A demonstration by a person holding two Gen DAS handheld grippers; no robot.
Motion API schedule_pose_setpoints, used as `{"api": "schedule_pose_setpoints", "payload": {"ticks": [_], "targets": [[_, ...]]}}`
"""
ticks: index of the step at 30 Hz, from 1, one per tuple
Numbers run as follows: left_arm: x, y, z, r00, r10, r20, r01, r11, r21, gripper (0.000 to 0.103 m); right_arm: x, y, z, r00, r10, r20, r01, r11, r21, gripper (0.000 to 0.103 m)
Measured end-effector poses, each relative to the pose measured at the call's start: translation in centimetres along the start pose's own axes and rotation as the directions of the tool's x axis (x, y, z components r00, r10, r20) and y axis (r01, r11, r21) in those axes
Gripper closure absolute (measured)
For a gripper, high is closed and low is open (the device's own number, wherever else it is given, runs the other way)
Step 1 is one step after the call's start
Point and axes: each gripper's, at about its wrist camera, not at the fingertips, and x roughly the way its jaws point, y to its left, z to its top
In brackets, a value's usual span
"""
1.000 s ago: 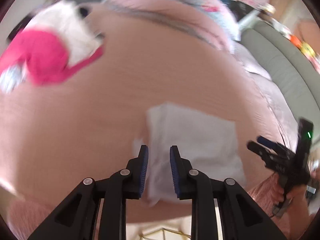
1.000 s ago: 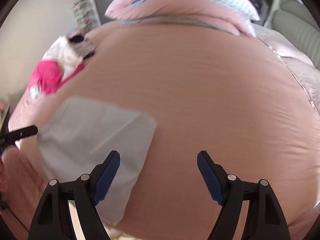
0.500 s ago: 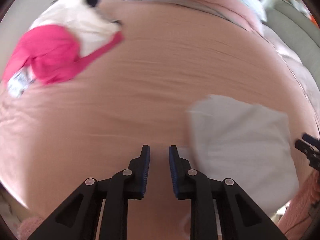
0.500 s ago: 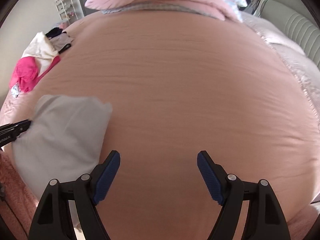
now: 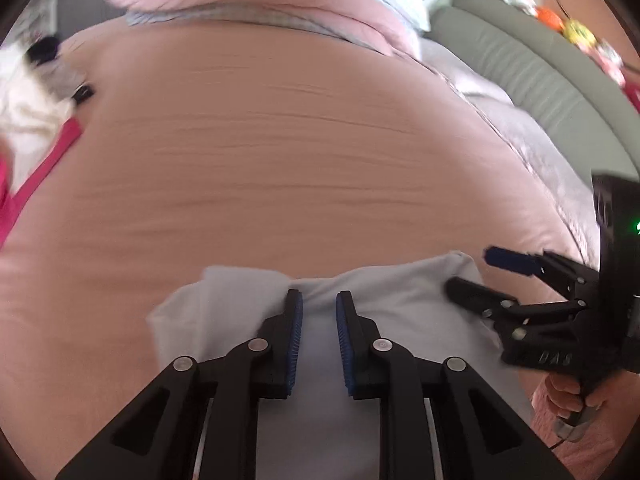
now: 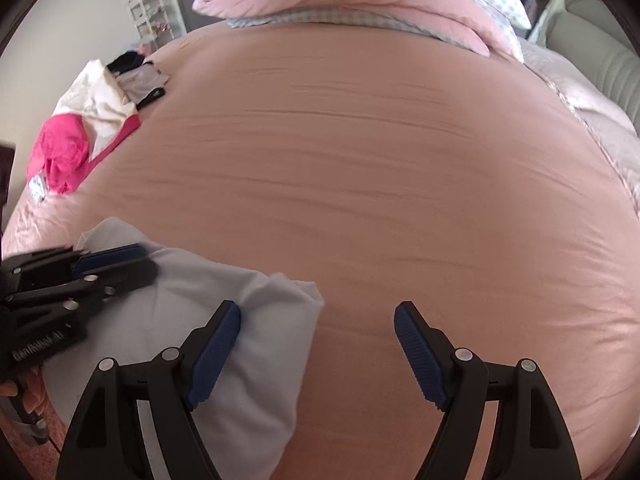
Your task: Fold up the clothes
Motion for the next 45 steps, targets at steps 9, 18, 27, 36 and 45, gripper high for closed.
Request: {"api": "schedule_pose_setpoints", "payload": {"ticks": [9,18,27,36,45], "targets": [[-2.7,4.2,-0.7,0.957,0.275,0.094,-0.261,0.955,-0.138,0.096,0.4,-5.6,0.8,0.997,-0.068,-0.026,0.072,0.965,0.254,0.024],[-2.6,2.9,-1.8,0.994,0.081,0.072,-0.079,0.997,-0.027,0.095,1.5,3.6,2.7,1.0,0.009,0.005,-0.009,1.0,-0.025,0.024],[-7.1,5.9,-3.7,0.992,0.107,0.073,-0.091,0.977,-0.191,0.095,-2.3,0.4,1.2,0.997,-0.069,0.04,0.064,0.991,0.119,0.024],[-7.8,-2.4,-7.3,0.999,0.046,0.019,-0.047,0.997,0.063,0.095,-5.0,6.4,-2.0,0.998,0.048,0.034,-0.046,0.997,-0.063,0.023],[-9.4,2.1,-10.7,0.997,0.053,-0.059,-0.057,0.996,-0.068,0.095,-5.2,3.2,-6.6,0.996,0.086,-0.019,-0.087,0.995,-0.039,0.023]]}}
